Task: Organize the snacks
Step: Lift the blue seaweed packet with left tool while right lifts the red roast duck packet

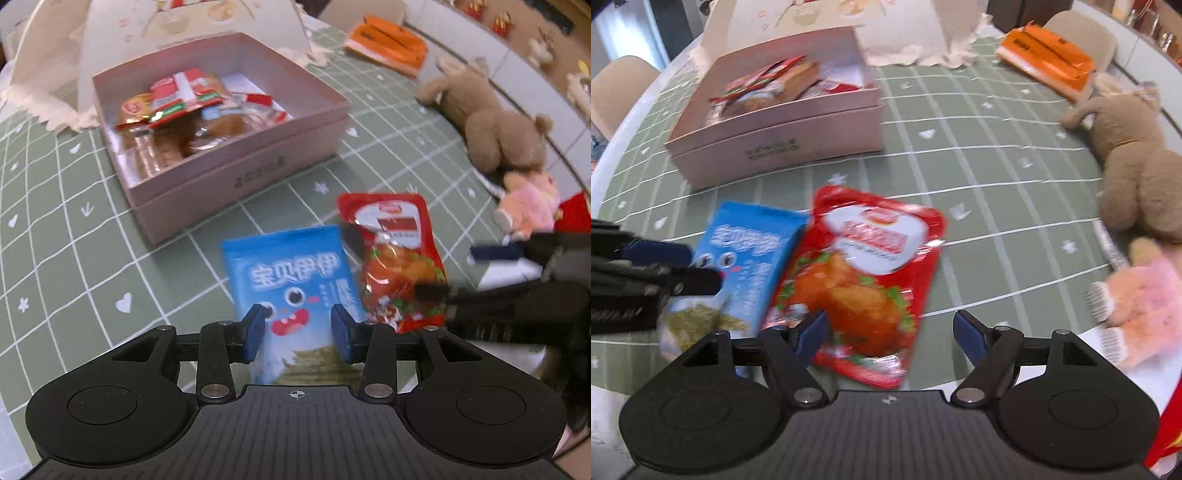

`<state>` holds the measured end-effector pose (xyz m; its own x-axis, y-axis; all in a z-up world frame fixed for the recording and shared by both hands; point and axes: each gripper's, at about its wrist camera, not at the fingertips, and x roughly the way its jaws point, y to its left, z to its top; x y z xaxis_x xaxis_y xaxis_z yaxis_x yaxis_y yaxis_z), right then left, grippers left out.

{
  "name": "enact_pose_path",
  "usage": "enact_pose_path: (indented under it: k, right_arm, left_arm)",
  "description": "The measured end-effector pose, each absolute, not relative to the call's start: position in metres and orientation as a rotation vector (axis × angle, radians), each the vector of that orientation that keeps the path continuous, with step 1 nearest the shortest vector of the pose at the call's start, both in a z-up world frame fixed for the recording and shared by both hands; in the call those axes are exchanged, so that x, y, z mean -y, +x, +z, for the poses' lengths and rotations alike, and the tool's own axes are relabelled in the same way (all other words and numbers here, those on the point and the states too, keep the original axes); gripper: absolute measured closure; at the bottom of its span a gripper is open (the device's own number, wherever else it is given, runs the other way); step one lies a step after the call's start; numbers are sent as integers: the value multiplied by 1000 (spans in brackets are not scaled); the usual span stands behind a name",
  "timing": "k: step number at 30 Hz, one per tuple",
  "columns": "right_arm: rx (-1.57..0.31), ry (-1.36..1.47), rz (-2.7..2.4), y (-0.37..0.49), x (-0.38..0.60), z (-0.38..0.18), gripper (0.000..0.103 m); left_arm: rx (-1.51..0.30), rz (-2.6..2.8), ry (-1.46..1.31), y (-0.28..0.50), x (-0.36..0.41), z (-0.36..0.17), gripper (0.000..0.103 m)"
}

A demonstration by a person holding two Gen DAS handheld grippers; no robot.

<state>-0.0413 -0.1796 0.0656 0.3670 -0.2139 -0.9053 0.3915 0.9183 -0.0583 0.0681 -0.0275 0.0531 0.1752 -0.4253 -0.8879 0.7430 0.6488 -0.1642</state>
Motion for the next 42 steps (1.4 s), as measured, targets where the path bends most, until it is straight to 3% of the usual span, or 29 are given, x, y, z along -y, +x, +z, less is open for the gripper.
enact_pose_path:
  k: [10,15,16,21,28,36,42]
  right_arm:
    - [-1090,259,-402,-59,242,51,27]
    - [-1048,236,-410,-68,241,41,19]
    - [-1042,231,-405,-69,242,40,19]
    - [-1043,226,-393,-68,246,40,14]
    - [-1048,232,-397,-66,245,39,9]
    - [-1058,232,-394,-65,245,38,8]
    - [-1063,235,-395,-64,243,38,7]
  left_arm:
    - [-1034,-817,567,11,70,44,59]
    - [-1062,-862,575,1,84,35,14]
    - [-1068,-871,570,0,86,34,12]
    - [-1031,-762,469,15,70,51,25]
    - [-1098,-600,365,48,59,43,25]
    - [-1134,-604,339,58,54,21,0]
    - [-1135,-616,313,62,46,20,0]
